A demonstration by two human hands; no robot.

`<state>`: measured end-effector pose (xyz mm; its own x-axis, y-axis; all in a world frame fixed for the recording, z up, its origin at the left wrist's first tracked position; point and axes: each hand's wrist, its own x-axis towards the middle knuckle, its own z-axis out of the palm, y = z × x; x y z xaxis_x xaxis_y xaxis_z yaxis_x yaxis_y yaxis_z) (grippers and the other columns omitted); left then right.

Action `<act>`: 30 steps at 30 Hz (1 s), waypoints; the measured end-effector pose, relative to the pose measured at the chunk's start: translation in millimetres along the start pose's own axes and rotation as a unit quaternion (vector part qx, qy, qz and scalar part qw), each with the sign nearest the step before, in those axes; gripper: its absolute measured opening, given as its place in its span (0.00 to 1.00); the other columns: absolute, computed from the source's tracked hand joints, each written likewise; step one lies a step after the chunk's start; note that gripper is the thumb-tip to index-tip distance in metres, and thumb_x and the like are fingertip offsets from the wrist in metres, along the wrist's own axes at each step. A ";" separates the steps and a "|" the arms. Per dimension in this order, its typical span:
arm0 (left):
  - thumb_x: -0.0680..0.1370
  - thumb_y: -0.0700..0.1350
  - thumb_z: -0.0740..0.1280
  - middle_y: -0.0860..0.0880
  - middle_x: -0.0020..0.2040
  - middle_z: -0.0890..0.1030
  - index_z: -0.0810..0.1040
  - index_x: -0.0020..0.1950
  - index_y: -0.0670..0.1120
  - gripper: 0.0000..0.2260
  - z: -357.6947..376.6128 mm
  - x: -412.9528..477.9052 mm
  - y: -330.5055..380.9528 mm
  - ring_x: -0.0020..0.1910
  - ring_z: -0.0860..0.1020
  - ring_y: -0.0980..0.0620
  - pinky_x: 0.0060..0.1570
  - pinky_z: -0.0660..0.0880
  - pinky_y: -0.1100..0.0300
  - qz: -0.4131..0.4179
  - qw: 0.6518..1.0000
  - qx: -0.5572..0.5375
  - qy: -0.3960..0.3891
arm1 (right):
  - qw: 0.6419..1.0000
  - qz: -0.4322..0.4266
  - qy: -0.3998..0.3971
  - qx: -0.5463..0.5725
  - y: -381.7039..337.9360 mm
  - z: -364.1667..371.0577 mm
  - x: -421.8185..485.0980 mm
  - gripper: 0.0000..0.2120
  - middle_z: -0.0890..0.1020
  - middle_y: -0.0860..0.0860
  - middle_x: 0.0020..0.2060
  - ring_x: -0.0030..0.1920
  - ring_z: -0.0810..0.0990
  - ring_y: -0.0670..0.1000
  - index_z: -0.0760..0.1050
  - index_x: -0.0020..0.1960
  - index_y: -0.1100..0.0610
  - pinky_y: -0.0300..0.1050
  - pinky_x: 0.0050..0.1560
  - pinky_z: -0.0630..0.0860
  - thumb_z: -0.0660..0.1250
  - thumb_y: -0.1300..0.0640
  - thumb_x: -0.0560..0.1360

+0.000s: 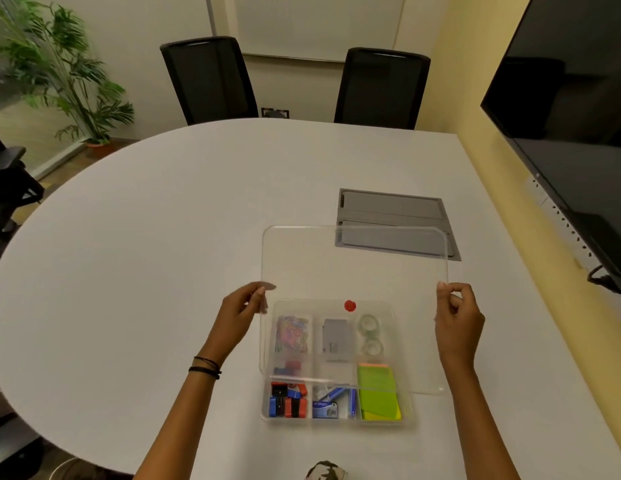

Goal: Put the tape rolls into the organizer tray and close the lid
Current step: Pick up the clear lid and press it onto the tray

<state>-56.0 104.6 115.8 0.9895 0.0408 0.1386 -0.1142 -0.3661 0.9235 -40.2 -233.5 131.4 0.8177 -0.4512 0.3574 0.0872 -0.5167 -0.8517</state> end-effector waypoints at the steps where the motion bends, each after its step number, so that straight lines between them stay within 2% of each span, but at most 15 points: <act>1: 0.81 0.40 0.58 0.48 0.35 0.78 0.79 0.55 0.46 0.10 4.3 -1.9 -6.3 0.33 0.77 0.60 0.36 0.75 0.72 -0.018 1.000 -0.003 -0.007 | 1.000 0.012 -0.010 -0.022 7.1 0.3 -2.8 0.12 0.75 0.65 0.27 0.28 0.73 0.65 0.68 0.40 0.59 0.54 0.28 0.73 0.61 0.52 0.78; 4: 0.81 0.39 0.58 0.48 0.37 0.77 0.76 0.60 0.42 0.10 16.9 -6.3 -27.7 0.31 0.77 0.57 0.30 0.75 0.70 -0.067 0.998 0.015 -0.017 | 0.994 0.049 -0.032 -0.091 28.5 4.9 -12.9 0.14 0.77 0.62 0.26 0.29 0.74 0.63 0.68 0.39 0.60 0.44 0.27 0.66 0.60 0.51 0.78; 6: 0.81 0.39 0.58 0.44 0.43 0.76 0.75 0.61 0.40 0.11 24.5 -8.4 -42.4 0.32 0.76 0.55 0.27 0.74 0.70 -0.096 0.994 0.050 -0.027 | 0.987 0.082 -0.050 -0.126 39.4 9.3 -20.4 0.15 0.80 0.60 0.27 0.30 0.77 0.61 0.68 0.39 0.60 0.41 0.28 0.66 0.60 0.51 0.78; 9: 0.81 0.40 0.58 0.41 0.50 0.72 0.75 0.60 0.37 0.11 34.1 -12.8 -63.2 0.32 0.76 0.53 0.25 0.74 0.70 -0.148 0.983 0.094 -0.053 | 0.975 0.132 -0.101 -0.145 53.2 15.9 -30.0 0.13 0.82 0.59 0.32 0.35 0.80 0.61 0.70 0.40 0.62 0.51 0.35 0.78 0.60 0.54 0.79; 11: 0.81 0.40 0.58 0.42 0.50 0.71 0.75 0.59 0.37 0.11 39.1 -17.5 -75.1 0.32 0.76 0.54 0.24 0.75 0.70 -0.167 0.976 0.118 -0.068 | 0.967 0.157 -0.131 -0.151 58.8 20.2 -35.1 0.11 0.81 0.59 0.37 0.37 0.80 0.62 0.71 0.43 0.63 0.59 0.39 0.81 0.60 0.56 0.79; 13: 0.82 0.40 0.57 0.43 0.48 0.71 0.76 0.58 0.37 0.11 42.5 -22.2 -83.5 0.32 0.76 0.54 0.25 0.75 0.69 -0.176 0.971 0.139 -0.079 | 0.962 0.167 -0.141 -0.164 64.0 24.5 -39.4 0.10 0.80 0.60 0.40 0.38 0.80 0.64 0.71 0.44 0.64 0.57 0.40 0.80 0.60 0.57 0.79; 15: 0.82 0.41 0.57 0.45 0.42 0.71 0.76 0.53 0.40 0.09 44.4 -26.4 -88.5 0.32 0.75 0.53 0.28 0.78 0.64 -0.185 0.967 0.154 -0.089 | 0.956 0.174 -0.152 -0.181 69.2 29.4 -42.3 0.09 0.81 0.62 0.42 0.41 0.80 0.64 0.72 0.45 0.65 0.49 0.39 0.75 0.60 0.59 0.78; 18: 0.82 0.41 0.55 0.44 0.41 0.70 0.71 0.45 0.43 0.09 46.8 -30.2 -91.3 0.34 0.75 0.47 0.37 0.78 0.52 -0.199 0.961 0.168 -0.097 | 0.948 0.184 -0.170 -0.194 76.3 36.6 -45.2 0.09 0.82 0.64 0.44 0.43 0.79 0.63 0.72 0.46 0.66 0.47 0.38 0.69 0.59 0.60 0.78; 20: 0.82 0.42 0.55 0.42 0.44 0.69 0.69 0.41 0.43 0.11 47.2 -29.9 -91.3 0.40 0.77 0.40 0.43 0.78 0.48 -0.206 0.954 0.194 -0.096 | 0.946 0.184 -0.177 -0.202 79.8 41.7 -47.5 0.09 0.81 0.65 0.42 0.39 0.77 0.61 0.71 0.45 0.66 0.47 0.36 0.68 0.59 0.60 0.79; 22: 0.82 0.41 0.54 0.43 0.44 0.68 0.64 0.35 0.46 0.15 46.8 -28.6 -91.6 0.44 0.78 0.38 0.46 0.77 0.47 -0.213 0.947 0.213 -0.108 | 0.944 0.182 -0.180 -0.210 82.5 46.3 -50.5 0.08 0.81 0.64 0.40 0.35 0.74 0.58 0.70 0.44 0.65 0.47 0.35 0.68 0.58 0.60 0.79; 24: 0.82 0.40 0.54 0.44 0.39 0.68 0.61 0.32 0.47 0.18 46.8 -27.6 -93.9 0.40 0.77 0.40 0.42 0.77 0.50 -0.223 0.940 0.221 -0.131 | 0.942 0.180 -0.183 -0.216 85.6 48.7 -52.6 0.09 0.81 0.65 0.40 0.35 0.73 0.57 0.70 0.45 0.66 0.45 0.35 0.67 0.58 0.61 0.79; 27: 0.82 0.38 0.54 0.47 0.32 0.71 0.64 0.33 0.46 0.17 46.8 -27.6 -99.3 0.30 0.71 0.51 0.29 0.74 0.59 -0.240 0.939 0.194 -0.153 | 0.940 0.179 -0.191 -0.217 90.7 48.7 -52.7 0.09 0.81 0.65 0.42 0.39 0.77 0.61 0.71 0.46 0.67 0.46 0.36 0.68 0.58 0.61 0.79; 30: 0.82 0.40 0.54 0.48 0.31 0.73 0.66 0.36 0.45 0.14 45.1 -28.2 -103.0 0.29 0.71 0.53 0.26 0.72 0.64 -0.240 0.941 0.182 -0.153 | 0.938 0.180 -0.202 -0.219 93.6 48.6 -54.3 0.09 0.82 0.64 0.44 0.44 0.79 0.63 0.72 0.47 0.67 0.48 0.38 0.70 0.59 0.61 0.79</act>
<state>-68.2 99.3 0.6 0.9050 0.0326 -0.4241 0.3348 -0.6697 0.6628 -48.8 -222.0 13.7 0.9059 -0.3872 -0.1717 -0.4050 -0.6728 -0.6191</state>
